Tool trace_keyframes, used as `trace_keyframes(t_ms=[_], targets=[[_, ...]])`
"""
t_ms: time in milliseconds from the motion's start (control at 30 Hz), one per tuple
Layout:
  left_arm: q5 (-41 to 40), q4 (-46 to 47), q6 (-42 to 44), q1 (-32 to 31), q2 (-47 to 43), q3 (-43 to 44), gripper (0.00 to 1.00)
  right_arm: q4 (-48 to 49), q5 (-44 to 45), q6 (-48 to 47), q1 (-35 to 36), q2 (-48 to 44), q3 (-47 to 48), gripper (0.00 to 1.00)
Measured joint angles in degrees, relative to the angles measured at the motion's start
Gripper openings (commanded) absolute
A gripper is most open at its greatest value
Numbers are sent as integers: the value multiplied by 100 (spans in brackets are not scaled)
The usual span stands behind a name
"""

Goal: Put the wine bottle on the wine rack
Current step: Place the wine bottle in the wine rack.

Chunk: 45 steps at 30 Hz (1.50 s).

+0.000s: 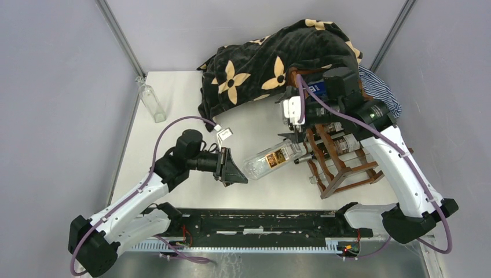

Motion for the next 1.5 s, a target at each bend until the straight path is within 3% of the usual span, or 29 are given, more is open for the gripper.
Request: trace_keyframes(t_ms=[200, 467, 667, 1500], targets=[[-249, 568, -15, -619, 44, -63, 2, 693, 85, 734, -407, -118, 0, 98], [-634, 1106, 11, -905, 728, -59, 2, 1027, 74, 1078, -785, -232, -155, 98], [-861, 1113, 179, -973, 1255, 7, 2, 1064, 9, 1143, -933, -267, -302, 98], [-765, 1526, 415, -981, 2039, 686, 2, 1180, -208, 1180, -1204, -431, -564, 98]])
